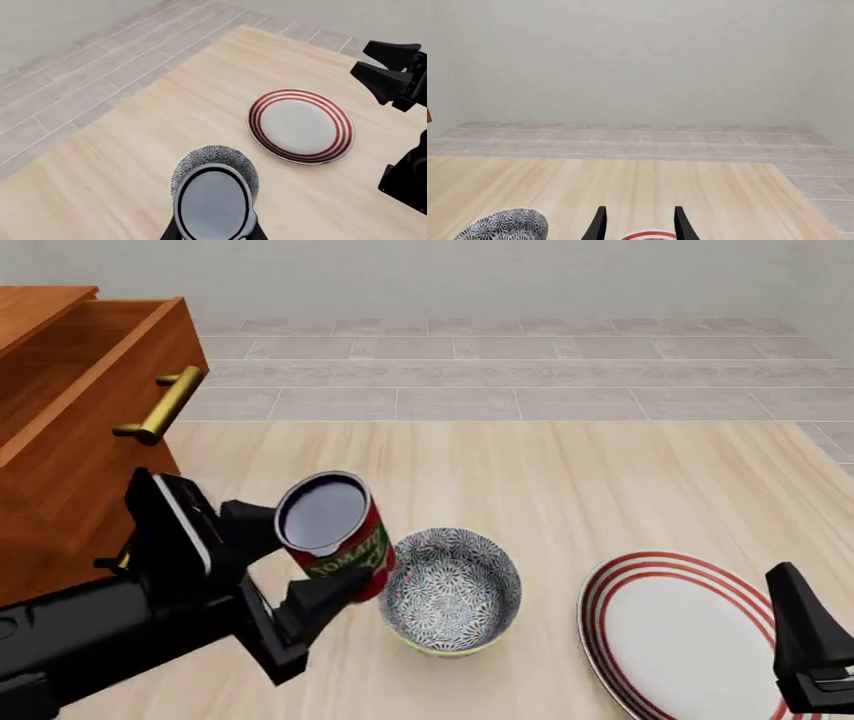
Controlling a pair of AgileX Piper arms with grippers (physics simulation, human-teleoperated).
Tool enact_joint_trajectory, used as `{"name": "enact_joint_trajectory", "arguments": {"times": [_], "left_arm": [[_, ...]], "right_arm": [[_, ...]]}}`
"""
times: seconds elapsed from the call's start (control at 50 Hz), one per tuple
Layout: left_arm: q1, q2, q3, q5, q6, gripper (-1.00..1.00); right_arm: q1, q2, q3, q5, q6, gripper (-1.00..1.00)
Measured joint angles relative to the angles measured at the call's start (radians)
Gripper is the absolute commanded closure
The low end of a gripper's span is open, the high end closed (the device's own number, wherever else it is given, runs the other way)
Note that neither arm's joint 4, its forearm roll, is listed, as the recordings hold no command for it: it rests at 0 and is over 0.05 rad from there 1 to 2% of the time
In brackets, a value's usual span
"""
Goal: Put the ketchup in the top drawer of the cabinet.
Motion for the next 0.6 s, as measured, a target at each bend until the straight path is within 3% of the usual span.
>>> {"name": "enact_joint_trajectory", "arguments": {"times": [0.32, 0.6], "left_arm": [[0.078, -0.194, -0.164, 0.323, 0.042, 1.0], [0.134, -0.279, -0.351, 0.576, 0.025, 1.0]], "right_arm": [[0.004, 0.0, 0.001, 0.002, 0.0, -1.0], [0.006, 0.0, 0.005, 0.003, -0.004, -1.0]]}}
